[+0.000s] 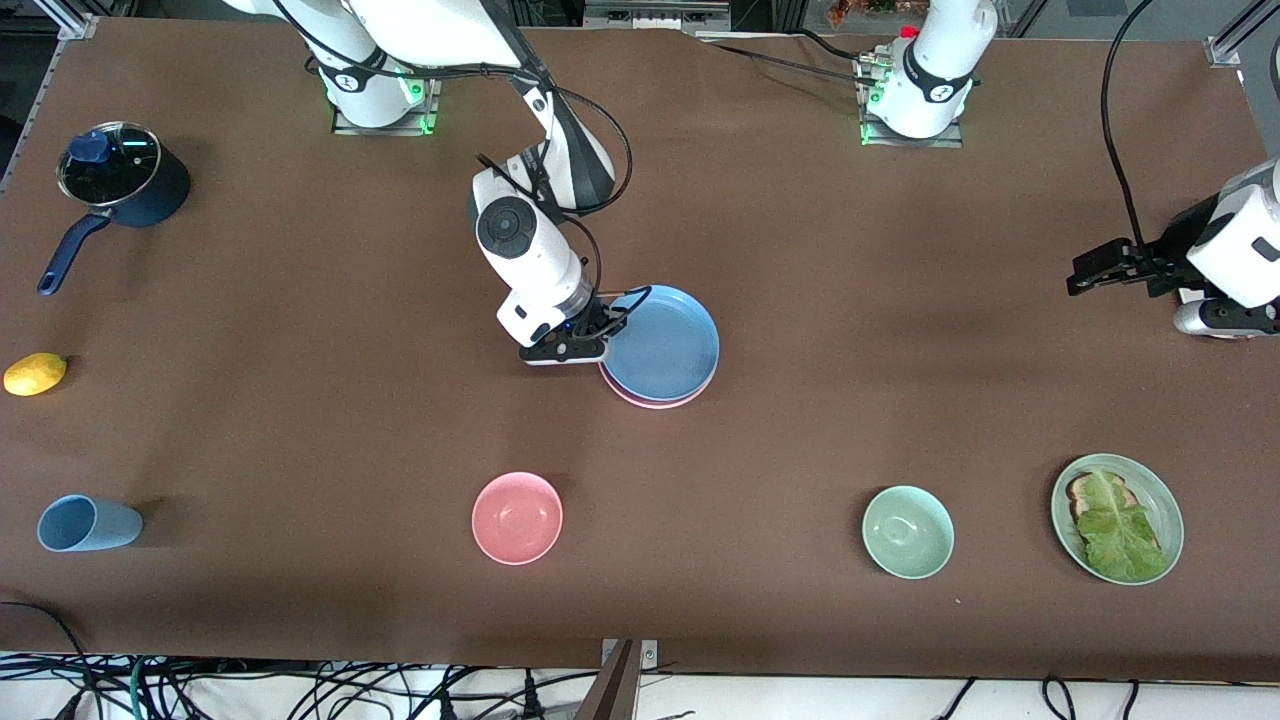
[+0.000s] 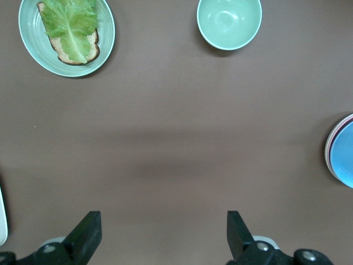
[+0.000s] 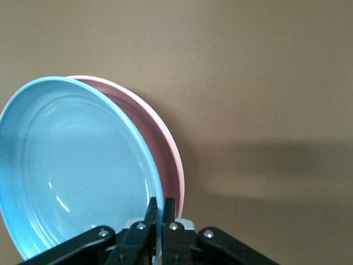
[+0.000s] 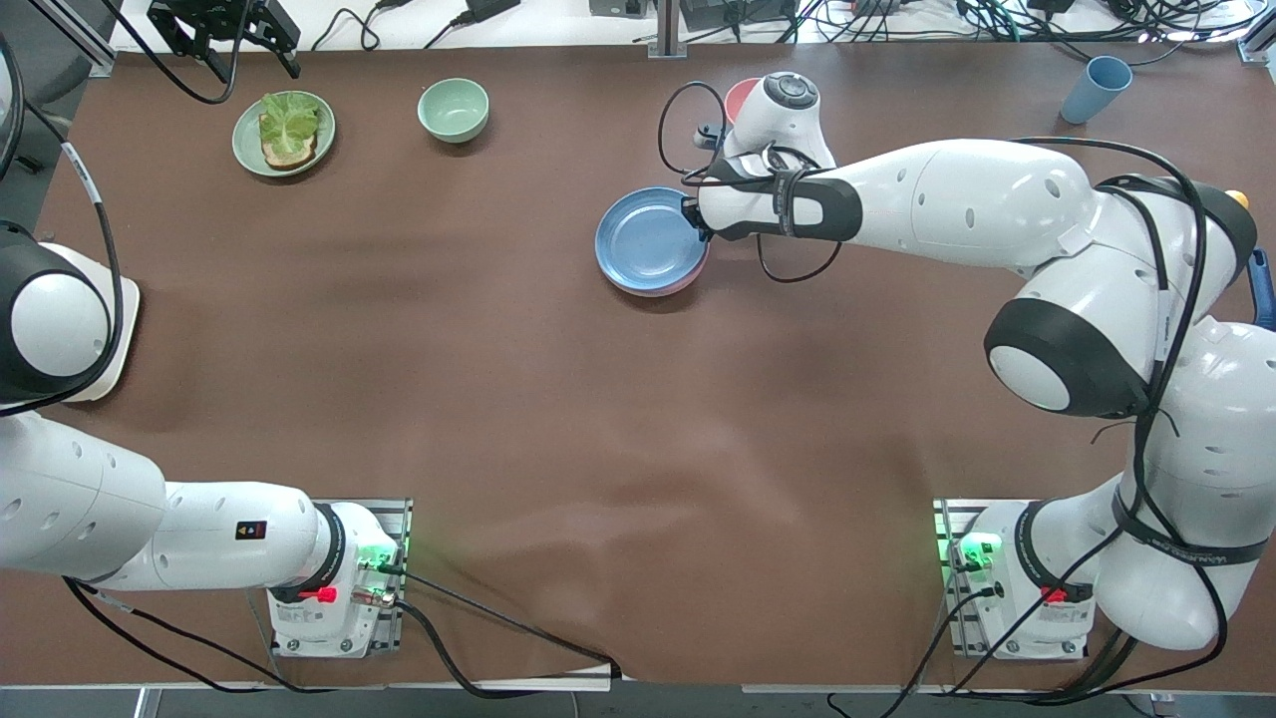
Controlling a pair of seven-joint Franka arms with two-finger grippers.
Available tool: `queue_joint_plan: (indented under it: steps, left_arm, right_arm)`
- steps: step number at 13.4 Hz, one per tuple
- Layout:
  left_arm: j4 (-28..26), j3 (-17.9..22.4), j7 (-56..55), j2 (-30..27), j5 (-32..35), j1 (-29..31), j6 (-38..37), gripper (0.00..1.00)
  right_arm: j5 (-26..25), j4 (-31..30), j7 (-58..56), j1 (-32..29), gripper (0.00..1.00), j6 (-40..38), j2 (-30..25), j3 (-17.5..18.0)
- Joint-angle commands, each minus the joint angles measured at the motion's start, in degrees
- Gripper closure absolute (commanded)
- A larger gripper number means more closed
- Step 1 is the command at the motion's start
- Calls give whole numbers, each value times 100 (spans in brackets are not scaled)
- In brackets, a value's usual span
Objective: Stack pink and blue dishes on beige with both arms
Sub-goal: 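Lower the blue plate onto the stack and open the right gripper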
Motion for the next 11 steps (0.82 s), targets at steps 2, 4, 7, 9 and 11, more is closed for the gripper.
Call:
queue_joint_plan:
  steps: [2,4,7,9,11]
  left_arm:
    - [167,-22,17,64,146,19,-109,0]
    - [167,-22,17,64,146,28,-108,0]
    - [167,-31,17,64,146,19,-108,0]
    - [167,-22,17,64,146,28,-100,0]
    - [167,-31,17,64,146,28,-100,0]
  right_arm:
    - [30,160,-35,-74,100,3,28,41]
    - [21,186,-17,-74,100,12,80,41]
    - [21,213,-8,-74,100,12,133,41]
    - [21,213,-8,-74,97,12,133,41]
    - [21,239,44,-57,1,3,133,41]
